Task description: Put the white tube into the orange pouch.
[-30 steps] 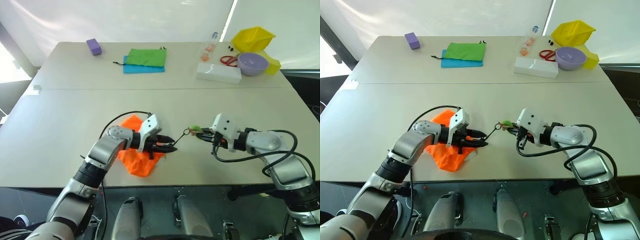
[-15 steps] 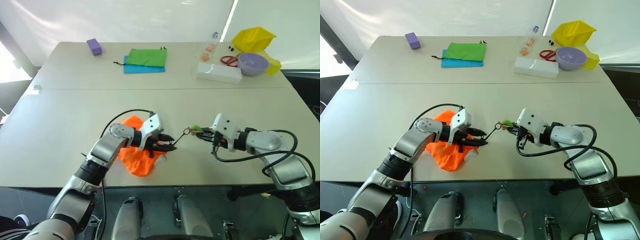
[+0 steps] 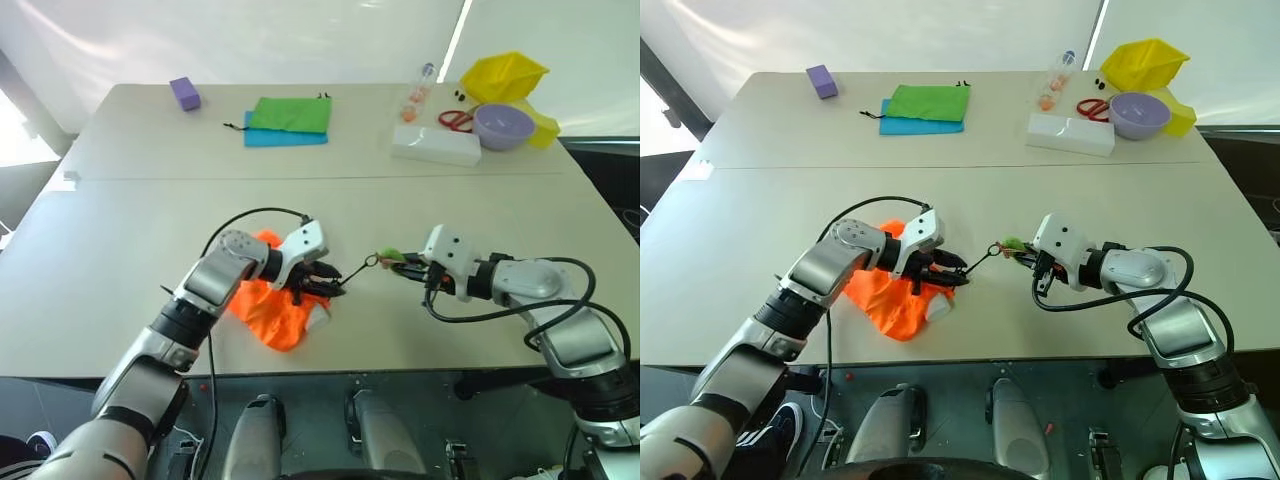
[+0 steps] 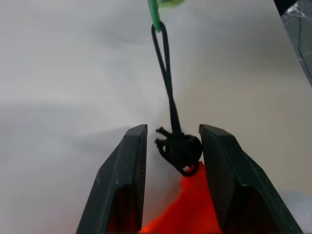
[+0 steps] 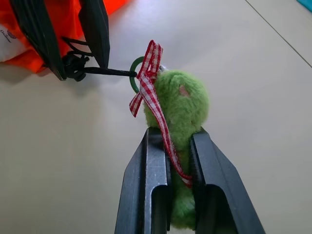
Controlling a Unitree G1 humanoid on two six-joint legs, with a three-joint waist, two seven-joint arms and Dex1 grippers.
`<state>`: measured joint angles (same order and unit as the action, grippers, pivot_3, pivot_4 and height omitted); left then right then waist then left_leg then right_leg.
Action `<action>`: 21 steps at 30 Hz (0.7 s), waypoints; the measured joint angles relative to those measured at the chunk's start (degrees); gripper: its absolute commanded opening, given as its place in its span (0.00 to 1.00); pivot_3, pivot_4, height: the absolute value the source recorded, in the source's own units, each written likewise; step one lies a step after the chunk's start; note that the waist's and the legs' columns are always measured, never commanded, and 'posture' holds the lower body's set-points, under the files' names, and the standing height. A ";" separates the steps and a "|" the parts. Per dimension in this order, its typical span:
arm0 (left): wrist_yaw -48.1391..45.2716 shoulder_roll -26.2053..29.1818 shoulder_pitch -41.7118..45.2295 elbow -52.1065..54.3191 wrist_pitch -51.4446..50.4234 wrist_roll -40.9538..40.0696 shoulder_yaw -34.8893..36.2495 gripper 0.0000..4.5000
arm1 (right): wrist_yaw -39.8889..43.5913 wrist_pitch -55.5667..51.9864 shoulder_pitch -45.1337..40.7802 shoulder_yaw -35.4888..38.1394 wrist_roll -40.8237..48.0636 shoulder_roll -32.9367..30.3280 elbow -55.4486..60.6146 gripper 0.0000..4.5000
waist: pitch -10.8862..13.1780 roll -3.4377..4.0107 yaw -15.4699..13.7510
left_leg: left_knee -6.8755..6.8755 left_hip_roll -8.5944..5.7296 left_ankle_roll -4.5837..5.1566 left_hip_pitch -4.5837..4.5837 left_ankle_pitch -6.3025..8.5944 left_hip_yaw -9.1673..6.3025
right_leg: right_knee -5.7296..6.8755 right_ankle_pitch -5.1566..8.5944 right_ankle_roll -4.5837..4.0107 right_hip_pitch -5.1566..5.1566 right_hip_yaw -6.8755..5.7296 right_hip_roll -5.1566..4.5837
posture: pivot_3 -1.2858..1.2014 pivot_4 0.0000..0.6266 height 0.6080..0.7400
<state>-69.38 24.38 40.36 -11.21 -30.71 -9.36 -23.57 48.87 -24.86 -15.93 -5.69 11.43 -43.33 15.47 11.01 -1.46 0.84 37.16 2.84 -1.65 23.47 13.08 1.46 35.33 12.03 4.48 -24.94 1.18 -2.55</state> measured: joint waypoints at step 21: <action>-0.76 -1.95 0.24 -2.17 -2.39 -2.01 2.04 0.01 | 0.00 -0.69 -0.05 0.00 0.00 -0.03 0.22 0.00 | 0.00 0.00 -0.11 | 0.01 0.00 0.00 0.02 0.00 0.00 | 0.00 0.03 0.04 0.00 0.01 0.00 | 0.52 0.24 1.00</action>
<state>-70.14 22.44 40.59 -13.38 -33.10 -11.36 -21.54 48.87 -25.55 -15.97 -5.69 11.43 -43.36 15.69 11.01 -1.47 0.72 37.17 2.83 -1.64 23.49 13.08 1.46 35.33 12.06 4.51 -24.94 1.18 -2.55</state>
